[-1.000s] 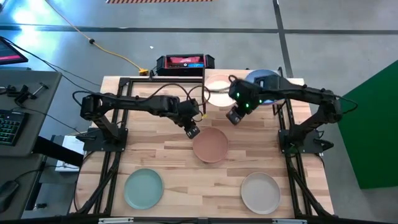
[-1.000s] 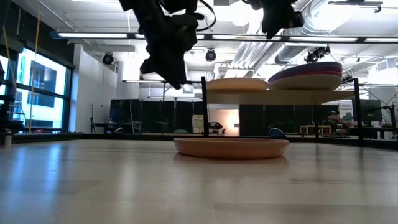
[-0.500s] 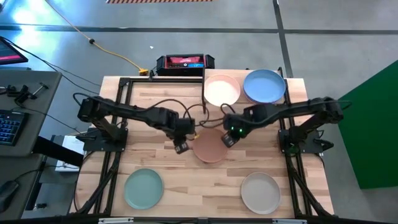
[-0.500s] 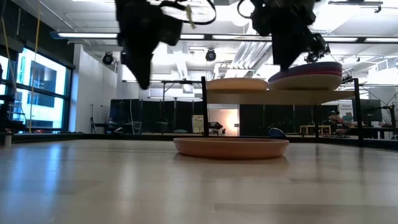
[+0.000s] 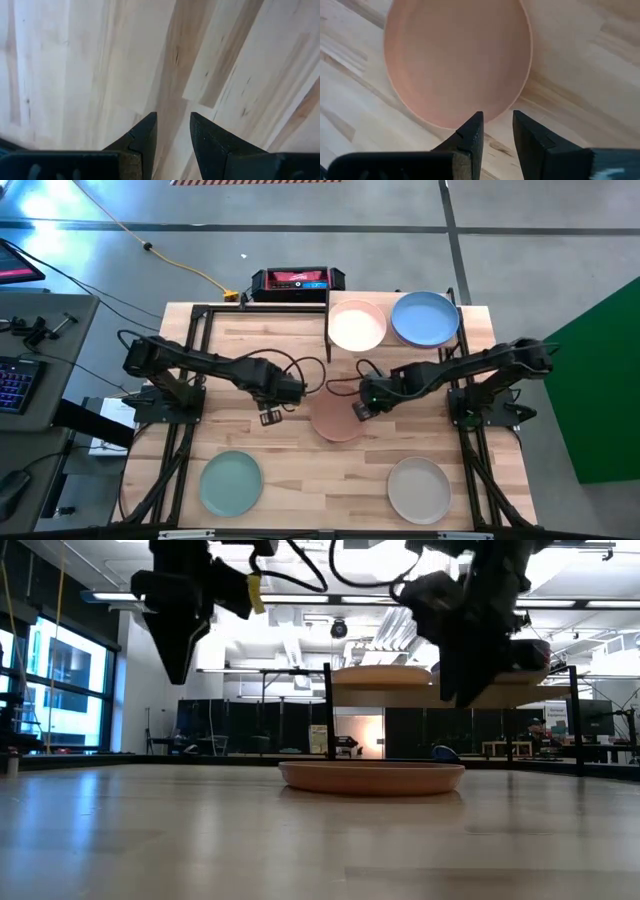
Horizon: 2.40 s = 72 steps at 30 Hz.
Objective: Place and stack plates onto a shelf
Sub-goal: Stack the brown plate on top of the light orange plate on the shelf
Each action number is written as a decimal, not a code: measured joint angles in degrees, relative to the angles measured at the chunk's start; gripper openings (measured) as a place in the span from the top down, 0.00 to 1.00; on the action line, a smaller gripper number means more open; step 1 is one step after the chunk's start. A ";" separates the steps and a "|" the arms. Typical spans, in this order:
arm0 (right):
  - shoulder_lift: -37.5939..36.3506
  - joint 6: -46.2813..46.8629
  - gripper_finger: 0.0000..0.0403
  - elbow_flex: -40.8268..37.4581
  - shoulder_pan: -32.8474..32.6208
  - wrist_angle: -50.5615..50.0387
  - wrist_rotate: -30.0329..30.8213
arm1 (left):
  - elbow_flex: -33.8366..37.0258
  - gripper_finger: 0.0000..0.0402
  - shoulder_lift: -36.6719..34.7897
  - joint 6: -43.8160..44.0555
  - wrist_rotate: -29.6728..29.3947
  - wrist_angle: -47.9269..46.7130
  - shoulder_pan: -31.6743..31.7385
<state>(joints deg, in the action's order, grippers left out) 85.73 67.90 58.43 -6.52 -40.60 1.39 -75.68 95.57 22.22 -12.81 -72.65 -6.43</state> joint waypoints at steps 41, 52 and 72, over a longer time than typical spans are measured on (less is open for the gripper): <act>10.96 4.74 0.79 -6.82 2.80 12.37 4.31 | 0.00 0.74 -16.35 6.56 -7.24 -3.86 -1.84; 12.36 7.88 0.93 -6.62 2.84 13.09 2.42 | 0.00 0.74 -16.35 5.65 -7.49 -3.84 -1.84; 12.44 3.76 1.00 13.99 1.86 -11.92 2.37 | 0.00 0.74 -16.35 -0.25 -7.60 -3.81 -1.84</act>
<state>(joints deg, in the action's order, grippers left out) 98.17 71.66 72.42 -4.67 -52.52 3.76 -75.68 79.22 21.97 -20.41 -76.45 -8.27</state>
